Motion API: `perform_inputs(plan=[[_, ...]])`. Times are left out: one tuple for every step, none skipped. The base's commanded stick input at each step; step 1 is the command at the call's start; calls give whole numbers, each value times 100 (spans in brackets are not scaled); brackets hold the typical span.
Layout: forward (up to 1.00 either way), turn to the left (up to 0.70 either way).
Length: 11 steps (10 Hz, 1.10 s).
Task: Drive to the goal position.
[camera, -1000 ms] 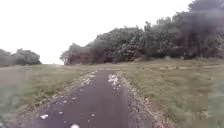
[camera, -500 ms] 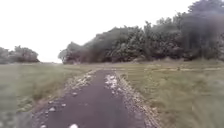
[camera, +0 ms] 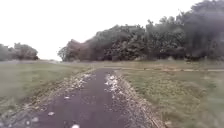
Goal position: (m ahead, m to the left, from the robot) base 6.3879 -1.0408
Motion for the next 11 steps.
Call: perform_inputs(plan=[[70,0],[70,0],[70,0],[70,0],[70,0],[70,0],[70,0],[70,0],[70,0],[70,0],[70,0]])
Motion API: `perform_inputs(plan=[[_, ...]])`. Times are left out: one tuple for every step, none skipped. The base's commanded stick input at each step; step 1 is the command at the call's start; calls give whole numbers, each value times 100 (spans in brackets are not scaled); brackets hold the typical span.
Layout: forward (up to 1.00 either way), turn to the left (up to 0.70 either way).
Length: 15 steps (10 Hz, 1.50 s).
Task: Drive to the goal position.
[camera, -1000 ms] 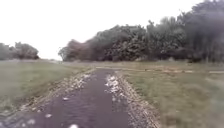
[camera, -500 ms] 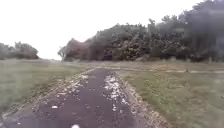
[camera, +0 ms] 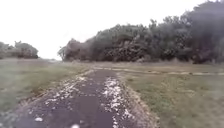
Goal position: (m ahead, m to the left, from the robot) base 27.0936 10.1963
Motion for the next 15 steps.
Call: perform_inputs(plan=[[70,0],[70,0],[70,0],[70,0],[70,0],[70,0],[70,0],[70,0],[70,0],[70,0],[70,0],[70,0],[70,0],[70,0],[70,0]])
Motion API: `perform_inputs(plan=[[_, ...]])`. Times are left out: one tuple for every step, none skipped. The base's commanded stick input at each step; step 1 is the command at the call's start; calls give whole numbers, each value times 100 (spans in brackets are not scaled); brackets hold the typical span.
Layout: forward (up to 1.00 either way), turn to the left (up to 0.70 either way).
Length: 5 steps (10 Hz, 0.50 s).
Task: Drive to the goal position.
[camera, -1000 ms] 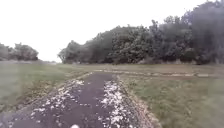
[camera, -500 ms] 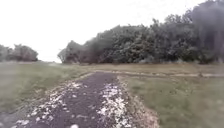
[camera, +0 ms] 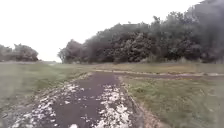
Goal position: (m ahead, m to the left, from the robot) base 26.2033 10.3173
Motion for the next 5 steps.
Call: perform_inputs(plan=[[70,0],[70,0],[70,0],[70,0],[70,0]])
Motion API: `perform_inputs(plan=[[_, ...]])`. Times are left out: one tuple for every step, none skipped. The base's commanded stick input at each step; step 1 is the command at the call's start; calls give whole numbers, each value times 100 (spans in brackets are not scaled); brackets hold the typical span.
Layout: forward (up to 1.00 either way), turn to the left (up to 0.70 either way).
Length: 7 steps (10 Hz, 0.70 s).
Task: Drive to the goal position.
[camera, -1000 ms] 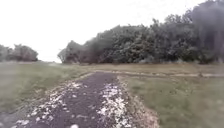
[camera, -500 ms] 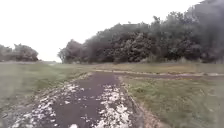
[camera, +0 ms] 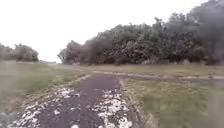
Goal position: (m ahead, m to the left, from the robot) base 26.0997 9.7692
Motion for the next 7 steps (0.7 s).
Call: perform_inputs(plan=[[70,0],[70,0],[70,0],[70,0],[70,0],[70,0],[70,0]])
